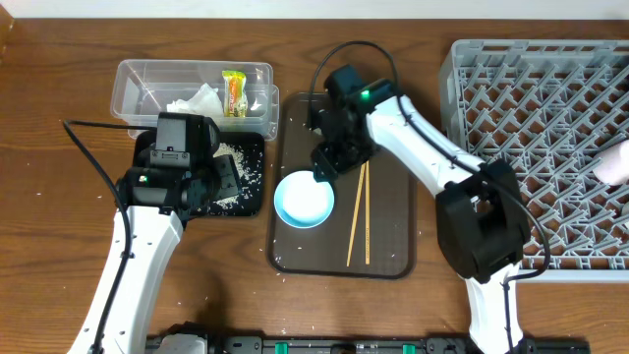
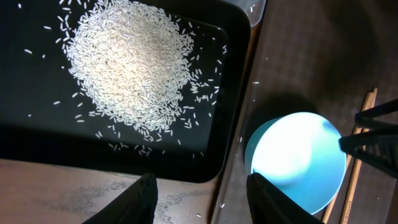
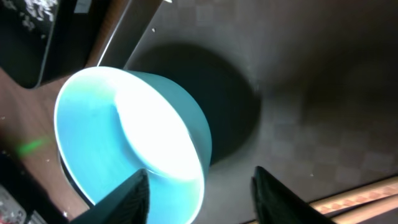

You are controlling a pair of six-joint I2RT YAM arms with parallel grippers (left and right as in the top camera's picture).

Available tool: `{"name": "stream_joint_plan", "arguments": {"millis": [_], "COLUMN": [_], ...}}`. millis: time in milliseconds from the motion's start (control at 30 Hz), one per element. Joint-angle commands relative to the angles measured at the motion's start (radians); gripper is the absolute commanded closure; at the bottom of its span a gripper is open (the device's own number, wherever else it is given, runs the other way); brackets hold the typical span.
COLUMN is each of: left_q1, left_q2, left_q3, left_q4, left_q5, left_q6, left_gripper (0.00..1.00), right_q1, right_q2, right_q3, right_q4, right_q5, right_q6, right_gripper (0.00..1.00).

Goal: Sort waste into correct bins and load items into the dishwasher rack
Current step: 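Reach the right gripper to the light-blue bowl and grasp its rim, then carry the light-blue bowl with the right gripper into the rack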

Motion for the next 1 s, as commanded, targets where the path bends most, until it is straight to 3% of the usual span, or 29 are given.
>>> {"name": "stream_joint_plan", "arguments": {"millis": [0,300,367,467,700,967], "left_q1": [0.003,0.003,0.003,0.003,0.003,0.003], "left_q2": [0.006,0.006,0.006,0.006,0.006,0.006], "left_q3": [0.003,0.004,0.004,0.004,0.004,0.004], "left_q4": [-0.002,-0.002,-0.003,-0.003,-0.002,-0.002], "left_q5": [-0.013,-0.013,-0.013,-0.013,-0.013,-0.013], "left_q6": [0.006,0.006,0.006,0.006,0.006,0.006], "left_gripper": [0.50,0.50,0.50,0.50,0.50,0.50], "right_q1": [0.032,0.070,0.072,0.074,0.010,-0.156], "right_q2": [0.021,0.022,0.022,0.022,-0.047,-0.256], "right_q3": [-0.003,-0.059,-0.081,-0.092,-0.016,0.048], "right_q4": [-0.003,0.045,0.061,0.081,0.078,0.189], "right_q5": [0.103,0.143,0.142,0.142,0.243,0.870], "right_q6": [0.038,0.072,0.085,0.086,0.085,0.083], "right_gripper": [0.54,0.70,0.77,0.99,0.99,0.99]}}
